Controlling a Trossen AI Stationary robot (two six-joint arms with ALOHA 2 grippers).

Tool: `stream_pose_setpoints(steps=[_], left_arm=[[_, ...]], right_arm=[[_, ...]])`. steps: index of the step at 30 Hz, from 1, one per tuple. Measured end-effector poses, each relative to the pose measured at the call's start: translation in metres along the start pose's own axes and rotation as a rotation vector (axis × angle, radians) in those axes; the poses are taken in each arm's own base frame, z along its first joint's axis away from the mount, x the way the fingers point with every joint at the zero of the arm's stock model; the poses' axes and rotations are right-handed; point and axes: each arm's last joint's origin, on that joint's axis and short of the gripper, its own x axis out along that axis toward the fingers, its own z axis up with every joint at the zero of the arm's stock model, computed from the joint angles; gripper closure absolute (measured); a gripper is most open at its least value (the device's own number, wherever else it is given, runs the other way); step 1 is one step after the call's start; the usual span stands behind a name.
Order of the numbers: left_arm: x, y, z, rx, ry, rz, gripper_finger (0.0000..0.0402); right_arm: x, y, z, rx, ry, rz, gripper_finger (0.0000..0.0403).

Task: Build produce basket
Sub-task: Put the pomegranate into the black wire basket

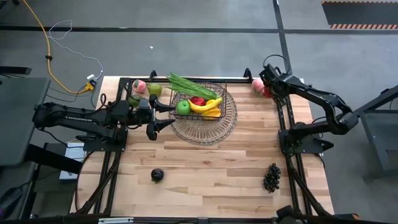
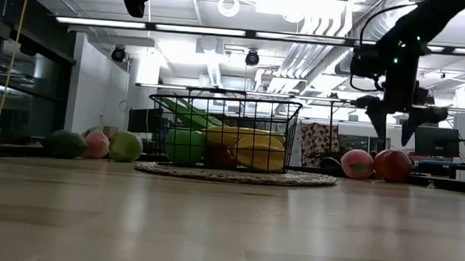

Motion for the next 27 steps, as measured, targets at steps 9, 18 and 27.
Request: stream_pose_setpoints(steps=[9, 18, 27], left_arm=[[0.000, 0.000, 0.000, 0.001, -0.001, 0.003, 0.0135], [0.000, 0.001, 0.000, 0.001, -0.011, 0.049, 0.0135], [0.000, 0.001, 0.000, -0.001, -0.011, 0.049, 0.0135]], right_arm=[[0.021, -0.005, 0.008, 0.092, 0.000, 0.024, 0.0151], [0.038, 0.000, 0.008, 0.102, 0.011, -0.002, 0.0151], [0.053, 0.004, 0.003, 0.091, 0.003, -0.029, 0.0151]])
